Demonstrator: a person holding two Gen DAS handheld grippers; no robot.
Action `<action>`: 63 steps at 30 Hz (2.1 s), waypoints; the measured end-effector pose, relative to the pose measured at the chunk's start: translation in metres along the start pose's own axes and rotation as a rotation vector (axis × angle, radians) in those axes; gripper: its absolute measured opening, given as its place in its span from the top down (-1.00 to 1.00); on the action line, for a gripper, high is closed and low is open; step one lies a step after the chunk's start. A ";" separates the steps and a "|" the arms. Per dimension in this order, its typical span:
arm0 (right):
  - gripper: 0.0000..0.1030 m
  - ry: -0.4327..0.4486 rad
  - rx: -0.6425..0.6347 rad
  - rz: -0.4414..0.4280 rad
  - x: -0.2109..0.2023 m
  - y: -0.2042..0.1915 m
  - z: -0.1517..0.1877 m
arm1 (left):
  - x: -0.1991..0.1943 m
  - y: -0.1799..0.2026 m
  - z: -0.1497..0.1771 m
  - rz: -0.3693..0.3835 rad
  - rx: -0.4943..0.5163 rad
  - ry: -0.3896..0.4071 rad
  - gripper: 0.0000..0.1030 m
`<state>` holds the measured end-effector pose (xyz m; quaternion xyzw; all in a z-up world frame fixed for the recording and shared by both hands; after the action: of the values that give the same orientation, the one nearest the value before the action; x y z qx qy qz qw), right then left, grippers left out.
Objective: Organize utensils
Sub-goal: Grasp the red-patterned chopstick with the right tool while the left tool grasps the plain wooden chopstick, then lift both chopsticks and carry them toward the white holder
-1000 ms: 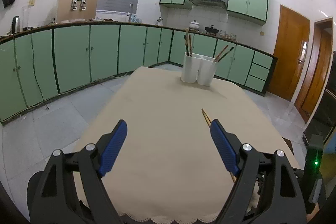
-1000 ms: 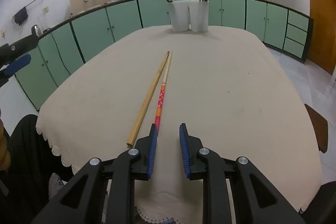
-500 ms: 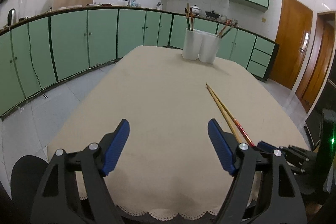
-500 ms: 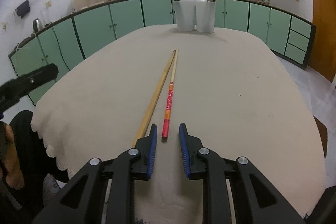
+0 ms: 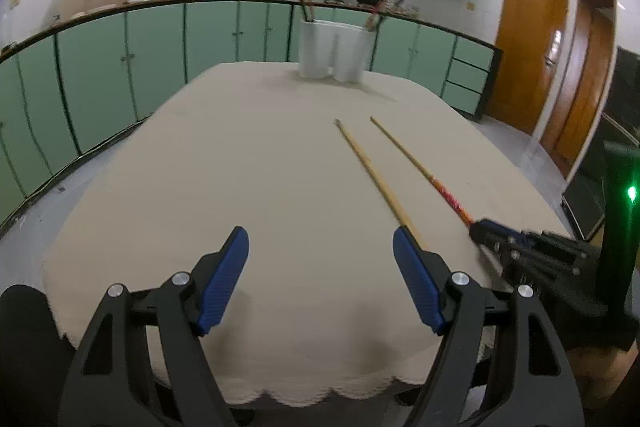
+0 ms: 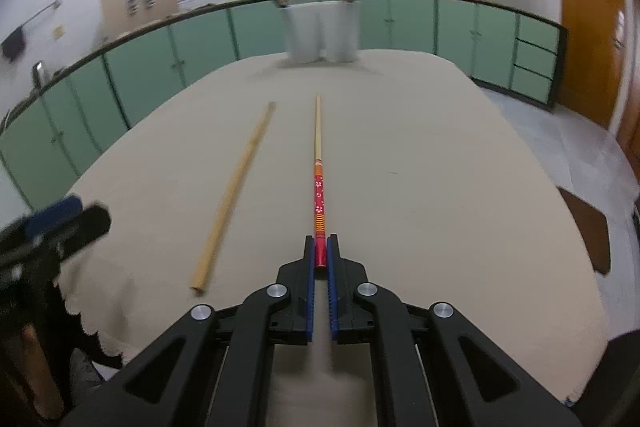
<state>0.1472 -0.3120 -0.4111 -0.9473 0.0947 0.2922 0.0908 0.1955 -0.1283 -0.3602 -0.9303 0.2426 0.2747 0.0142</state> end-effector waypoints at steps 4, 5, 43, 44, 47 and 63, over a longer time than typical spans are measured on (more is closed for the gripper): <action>0.89 0.004 0.073 0.046 -0.006 0.028 -0.001 | 0.012 0.017 0.008 0.018 0.024 -0.046 -0.40; 0.89 0.005 0.088 0.053 -0.007 0.034 -0.002 | 0.019 0.023 0.014 0.017 0.038 -0.083 -0.40; 0.89 0.001 0.083 0.031 -0.009 0.035 0.001 | 0.037 0.037 0.014 0.042 0.014 -0.118 0.68; 0.89 0.001 0.085 0.032 -0.010 0.035 0.001 | 0.037 0.036 0.014 0.043 0.023 -0.118 0.48; 0.89 0.001 0.096 0.033 -0.010 0.037 0.001 | 0.039 0.033 0.016 0.056 0.028 -0.131 0.36; 0.89 -0.004 0.083 0.024 -0.009 0.031 0.002 | 0.038 0.001 0.010 -0.085 -0.088 -0.098 0.81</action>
<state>0.1316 -0.3400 -0.4114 -0.9408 0.1182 0.2912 0.1268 0.2175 -0.1446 -0.3882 -0.9249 0.1897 0.3295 -0.0033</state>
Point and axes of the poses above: each gripper's, at about its wrist camera, not at the fingertips, and x roughly the way its jaws point, y to its right, z to its underside, the point moved 9 cm from there along x, roughly the way its jaws point, and after that the axes turned 5 degrees about y, right-handed, at the moved point
